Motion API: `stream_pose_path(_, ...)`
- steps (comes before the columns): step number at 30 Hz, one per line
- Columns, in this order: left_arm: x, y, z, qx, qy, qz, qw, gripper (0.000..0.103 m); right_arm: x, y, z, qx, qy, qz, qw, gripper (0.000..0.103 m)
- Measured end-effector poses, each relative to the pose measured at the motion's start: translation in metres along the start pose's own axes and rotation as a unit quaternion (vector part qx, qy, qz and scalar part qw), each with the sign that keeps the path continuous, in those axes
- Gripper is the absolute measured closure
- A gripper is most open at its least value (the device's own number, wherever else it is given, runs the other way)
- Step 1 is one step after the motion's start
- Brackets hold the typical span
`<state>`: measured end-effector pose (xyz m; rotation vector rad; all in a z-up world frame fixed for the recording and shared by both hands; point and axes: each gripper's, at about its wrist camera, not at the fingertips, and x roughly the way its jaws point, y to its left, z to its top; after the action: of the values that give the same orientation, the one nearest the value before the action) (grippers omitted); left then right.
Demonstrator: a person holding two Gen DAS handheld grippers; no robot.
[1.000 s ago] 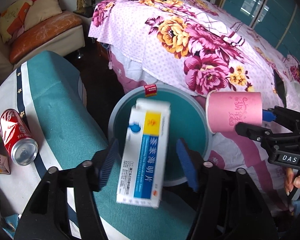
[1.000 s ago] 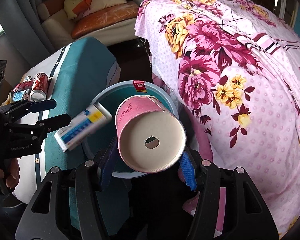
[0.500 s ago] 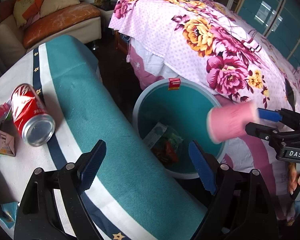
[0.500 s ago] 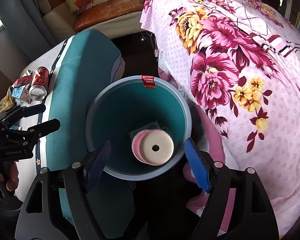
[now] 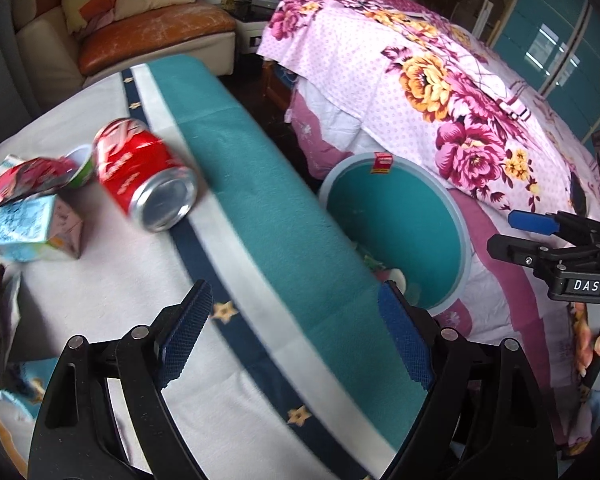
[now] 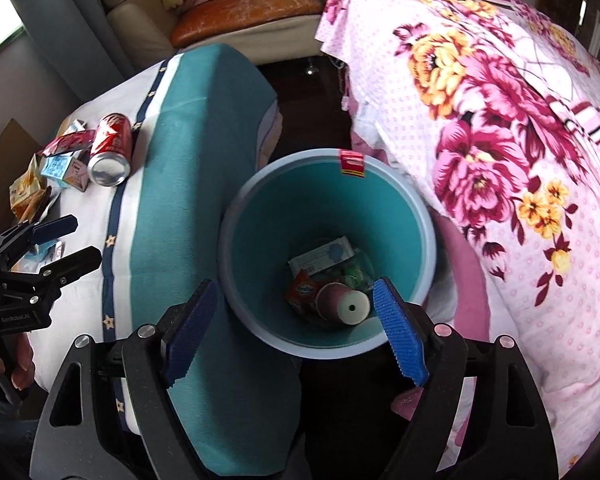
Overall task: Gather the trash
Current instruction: 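Move both tools back over the remaining trash on the bed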
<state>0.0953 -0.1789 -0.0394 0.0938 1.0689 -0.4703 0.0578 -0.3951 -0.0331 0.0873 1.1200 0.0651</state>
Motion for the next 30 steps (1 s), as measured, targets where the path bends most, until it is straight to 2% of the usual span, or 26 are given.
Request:
stream_pose_path(10, -0.059, 0.071, -0.028, -0.052, -0.033, 0.038, 0.9973, 0.018, 0.003, 0.073, 0.007, -0.055, 0.008, 0.016, 0.998, 0.026)
stream_pose_path(18, -0.105, 0.146, -0.057, -0.104, -0.058, 0.087, 0.9891, 0.018, 0.007, 0.135, 0.009, -0.107, 0.016, 0.024, 0.994, 0.026)
stream_pose_path(26, -0.128, 0.218, -0.088, -0.169, -0.068, 0.117, 0.9762, 0.017, 0.017, 0.204, 0.005, -0.175, 0.034, 0.032, 0.983, 0.026)
stream_pose_path(30, -0.125, 0.243, -0.1, -0.183, -0.057, 0.122, 0.9737, 0.017, 0.022, 0.234, 0.003, -0.202, 0.039, 0.035, 0.978, 0.026)
